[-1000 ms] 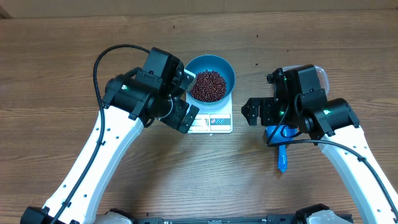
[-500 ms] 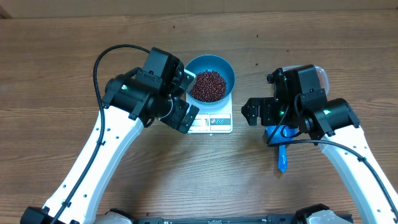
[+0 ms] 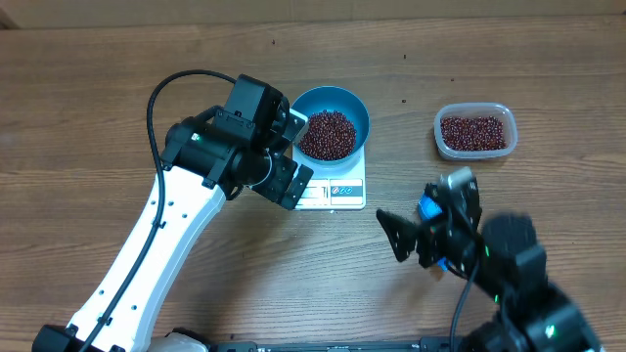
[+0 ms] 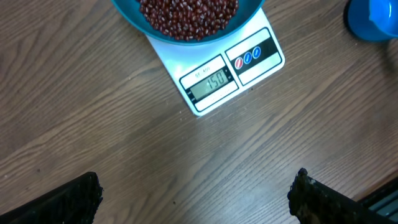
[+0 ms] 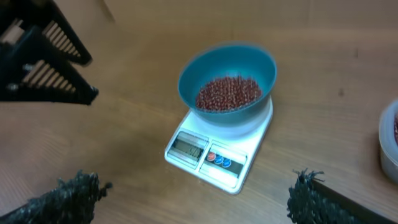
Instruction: Scoop item into bowl and weigh 150g on scale
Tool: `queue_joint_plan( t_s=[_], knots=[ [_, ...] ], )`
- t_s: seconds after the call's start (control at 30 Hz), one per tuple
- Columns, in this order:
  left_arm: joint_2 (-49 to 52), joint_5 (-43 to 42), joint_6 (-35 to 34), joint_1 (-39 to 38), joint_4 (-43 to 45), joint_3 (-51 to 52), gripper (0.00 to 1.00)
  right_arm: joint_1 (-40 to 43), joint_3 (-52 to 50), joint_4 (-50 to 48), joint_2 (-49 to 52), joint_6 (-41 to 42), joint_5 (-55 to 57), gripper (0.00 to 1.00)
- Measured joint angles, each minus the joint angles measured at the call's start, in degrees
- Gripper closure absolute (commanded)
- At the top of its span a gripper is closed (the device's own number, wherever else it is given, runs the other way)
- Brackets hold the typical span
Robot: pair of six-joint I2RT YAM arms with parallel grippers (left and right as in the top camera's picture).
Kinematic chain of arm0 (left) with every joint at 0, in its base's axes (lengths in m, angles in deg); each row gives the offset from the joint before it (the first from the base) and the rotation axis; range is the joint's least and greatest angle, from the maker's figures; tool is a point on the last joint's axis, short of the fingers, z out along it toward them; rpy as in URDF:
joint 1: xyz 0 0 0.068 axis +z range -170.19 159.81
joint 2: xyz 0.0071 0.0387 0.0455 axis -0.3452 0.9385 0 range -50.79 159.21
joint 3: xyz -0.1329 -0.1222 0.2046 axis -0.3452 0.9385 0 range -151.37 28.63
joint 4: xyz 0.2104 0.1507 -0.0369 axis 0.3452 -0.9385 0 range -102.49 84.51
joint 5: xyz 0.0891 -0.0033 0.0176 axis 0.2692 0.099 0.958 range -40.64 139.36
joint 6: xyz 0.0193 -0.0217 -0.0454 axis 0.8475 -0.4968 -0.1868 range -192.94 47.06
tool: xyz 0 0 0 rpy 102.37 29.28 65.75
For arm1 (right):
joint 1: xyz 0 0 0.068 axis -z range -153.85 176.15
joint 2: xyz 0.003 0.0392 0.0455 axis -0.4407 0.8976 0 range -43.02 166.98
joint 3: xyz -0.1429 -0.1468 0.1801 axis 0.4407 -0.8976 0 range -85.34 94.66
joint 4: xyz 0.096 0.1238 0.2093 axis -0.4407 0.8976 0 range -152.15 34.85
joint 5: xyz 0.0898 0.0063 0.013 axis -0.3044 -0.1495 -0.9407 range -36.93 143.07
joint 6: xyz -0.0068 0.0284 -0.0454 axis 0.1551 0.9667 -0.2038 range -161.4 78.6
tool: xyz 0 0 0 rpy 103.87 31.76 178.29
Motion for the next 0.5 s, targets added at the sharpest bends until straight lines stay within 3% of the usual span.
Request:
queue_joint_plan(
  t_s=[0.17,0.5],
  knots=[
    [0.00,0.00,-0.02,0.00,-0.04,0.00,0.00,0.00,-15.08,-11.69,-13.88,0.63,1.51,0.00],
    [0.00,-0.02,-0.02,0.00,-0.04,0.00,0.00,0.00,-30.14,-22.45,-30.32,5.31,8.41,0.00]
  ],
)
